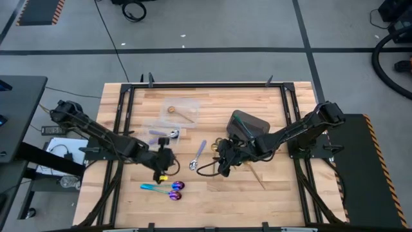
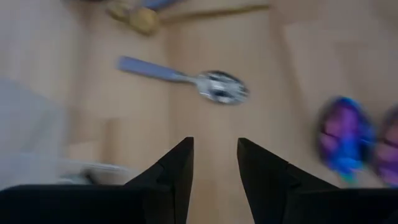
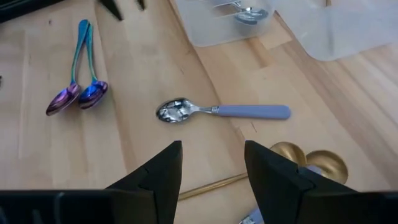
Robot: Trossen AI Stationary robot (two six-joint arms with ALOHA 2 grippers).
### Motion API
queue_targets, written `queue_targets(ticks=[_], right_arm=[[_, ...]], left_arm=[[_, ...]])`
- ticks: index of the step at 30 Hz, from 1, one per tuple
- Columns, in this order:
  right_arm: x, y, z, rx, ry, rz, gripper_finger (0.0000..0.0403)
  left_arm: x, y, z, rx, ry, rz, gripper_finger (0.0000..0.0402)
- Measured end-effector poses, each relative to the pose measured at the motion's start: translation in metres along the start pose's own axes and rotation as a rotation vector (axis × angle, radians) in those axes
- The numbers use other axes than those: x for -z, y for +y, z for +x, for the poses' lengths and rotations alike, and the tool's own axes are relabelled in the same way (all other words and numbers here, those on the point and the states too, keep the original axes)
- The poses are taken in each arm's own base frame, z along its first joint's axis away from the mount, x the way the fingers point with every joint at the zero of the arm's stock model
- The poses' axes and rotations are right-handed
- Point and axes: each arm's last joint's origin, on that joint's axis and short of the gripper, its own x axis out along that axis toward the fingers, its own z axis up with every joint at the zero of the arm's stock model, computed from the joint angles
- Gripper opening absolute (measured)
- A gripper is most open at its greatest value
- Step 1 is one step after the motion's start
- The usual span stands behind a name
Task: Sort silverware by color (type)
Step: Put the purple spoon into the black bin
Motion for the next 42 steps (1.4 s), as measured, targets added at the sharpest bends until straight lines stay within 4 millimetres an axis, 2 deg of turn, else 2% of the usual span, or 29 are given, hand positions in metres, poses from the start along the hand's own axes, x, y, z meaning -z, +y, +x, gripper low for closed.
queue_targets(ticks=[10,17,20,27,36,42], right_arm=[[-0.002,0.000,0.000,0.036,-0.041,0.001,0.0183],[-0.006,0.002,0.000,0.029,-0.092,-0.035,0.0183],[-0.008,0.002,0.000,0.045,-0.113,-0.041,0.0183],[-0.011,0.000,0.000,0.054,-0.133,-0.076,0.0183],[-0.015,-0.005,0.003,0.065,-0.136,-0.100,0.0183],[-0.017,-0.008,0.004,0.066,-0.140,-0.103,0.0183]], left_arm=[[0.019,-0.047,0.012,0.207,0.149,-0.016,0.0133],[0.030,-0.063,0.024,0.230,0.264,-0.123,0.0132],[0.023,-0.069,0.025,0.229,0.276,-0.120,0.0132],[0.003,-0.078,0.026,0.181,0.364,-0.109,0.0132],[0.003,-0.082,0.028,0.192,0.410,-0.255,0.0132],[0.005,-0.085,0.030,0.178,0.425,-0.289,0.0132]])
